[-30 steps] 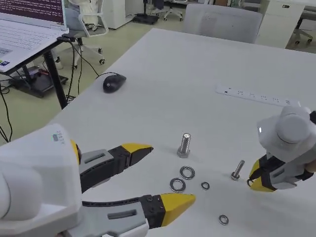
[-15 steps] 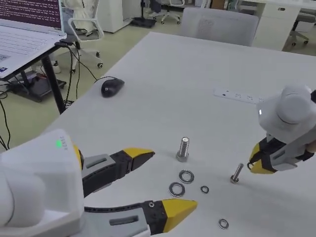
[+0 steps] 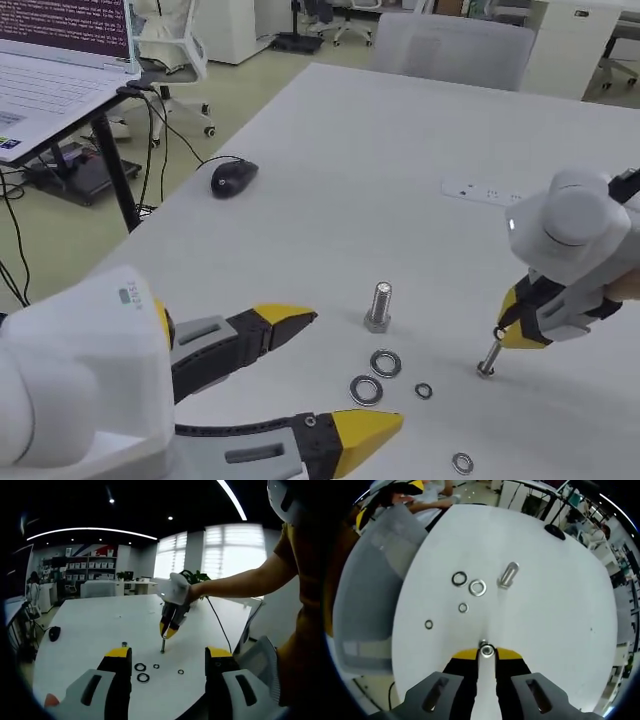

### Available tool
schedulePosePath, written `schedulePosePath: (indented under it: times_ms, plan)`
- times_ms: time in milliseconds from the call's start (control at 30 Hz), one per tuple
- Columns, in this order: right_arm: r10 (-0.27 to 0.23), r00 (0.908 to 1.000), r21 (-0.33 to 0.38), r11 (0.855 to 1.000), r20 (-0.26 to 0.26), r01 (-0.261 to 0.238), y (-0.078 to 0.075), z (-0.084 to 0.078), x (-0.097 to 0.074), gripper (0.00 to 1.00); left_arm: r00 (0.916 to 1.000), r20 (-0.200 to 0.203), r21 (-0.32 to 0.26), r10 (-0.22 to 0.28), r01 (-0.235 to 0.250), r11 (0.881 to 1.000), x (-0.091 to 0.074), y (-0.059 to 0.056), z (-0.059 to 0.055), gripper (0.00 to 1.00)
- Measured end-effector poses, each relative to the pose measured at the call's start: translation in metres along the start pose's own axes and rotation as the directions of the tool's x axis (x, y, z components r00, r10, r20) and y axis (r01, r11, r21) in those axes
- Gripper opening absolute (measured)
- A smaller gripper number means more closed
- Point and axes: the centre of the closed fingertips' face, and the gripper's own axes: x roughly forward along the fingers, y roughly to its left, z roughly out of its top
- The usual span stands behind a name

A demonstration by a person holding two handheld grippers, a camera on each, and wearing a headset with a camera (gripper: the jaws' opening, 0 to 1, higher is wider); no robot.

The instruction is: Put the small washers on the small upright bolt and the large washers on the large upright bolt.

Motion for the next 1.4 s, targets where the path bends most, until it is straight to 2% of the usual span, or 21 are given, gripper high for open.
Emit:
schedulePosePath:
  times_ms: [600,1400]
  plan:
    - [0.016,0.9996,-0.001,1.0,-0.025,-0.016,0.004,-0.004,0.01,0.12,1.0,0.001,-0.013,-0.001,0.001,1.0,0.002,0.002,-0.002,0.58]
    - [0.034,0.999,-0.021,0.999,-0.03,-0.035,0.006,-0.018,0.052,0.13,0.9998,-0.01,-0.028,0.016,-0.016,0.999,0.001,0.007,-0.006,0.58]
